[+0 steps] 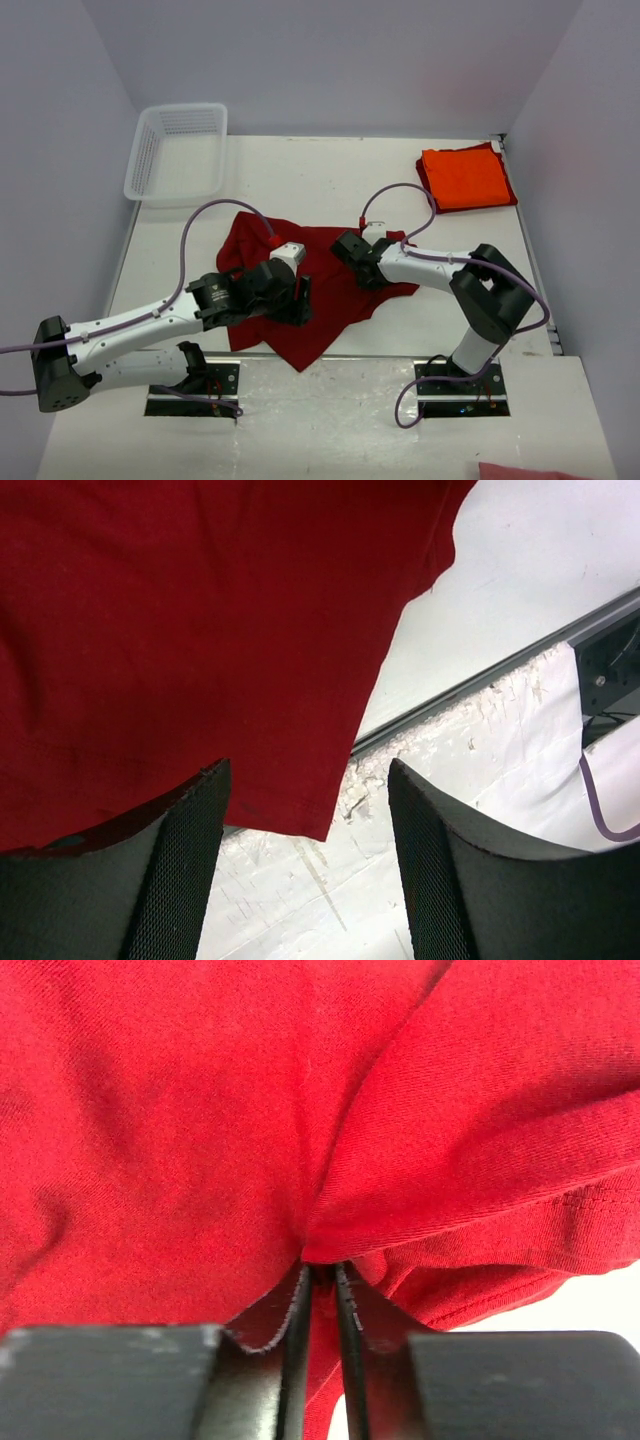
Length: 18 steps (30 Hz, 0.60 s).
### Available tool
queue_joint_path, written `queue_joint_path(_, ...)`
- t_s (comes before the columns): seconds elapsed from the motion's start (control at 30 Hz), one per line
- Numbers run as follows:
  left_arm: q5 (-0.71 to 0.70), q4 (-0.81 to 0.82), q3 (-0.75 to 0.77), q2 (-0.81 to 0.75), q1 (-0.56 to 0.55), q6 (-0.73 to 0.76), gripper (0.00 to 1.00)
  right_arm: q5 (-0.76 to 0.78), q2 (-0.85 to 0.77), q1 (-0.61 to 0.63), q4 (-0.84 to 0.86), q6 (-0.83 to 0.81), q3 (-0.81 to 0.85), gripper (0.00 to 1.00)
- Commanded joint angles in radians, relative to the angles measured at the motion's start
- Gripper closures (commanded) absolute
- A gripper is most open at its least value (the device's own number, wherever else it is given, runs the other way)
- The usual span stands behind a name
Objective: Fold and stack the t-shirts
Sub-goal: Flatten out the tshirt
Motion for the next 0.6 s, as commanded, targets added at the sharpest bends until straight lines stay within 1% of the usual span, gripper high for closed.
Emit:
queue_joint_path(0.0,0.005,0.017,0.016,-0.023,-0.003,0.013,0.34,0.025,0.013,-0.006,-0.002,0.020,0.032,0.82)
queue_joint_path(0.13,0.017,0.028,0.009,-0.034,-0.003,0.016,0.34,0.044,0.004,-0.012,-0.015,0.024,0.028,0.74)
queue_joint_path(0.17,0.020,0.028,0.009,-0.034,-0.003,0.019,0.34,0.045,-0.002,-0.014,-0.016,0.024,0.023,0.69)
queue_joint_path(0.23,0.025,0.031,0.004,-0.034,-0.003,0.020,0.34,0.047,-0.002,-0.015,-0.012,0.024,0.020,0.68)
queue_joint_path(0.5,0.034,0.031,0.009,-0.048,-0.003,0.027,0.34,0.060,0.027,-0.034,0.017,0.020,0.008,0.70)
queue_joint_path(0.57,0.035,0.027,0.009,-0.050,-0.003,0.027,0.34,0.065,0.031,-0.038,0.017,0.021,0.011,0.78)
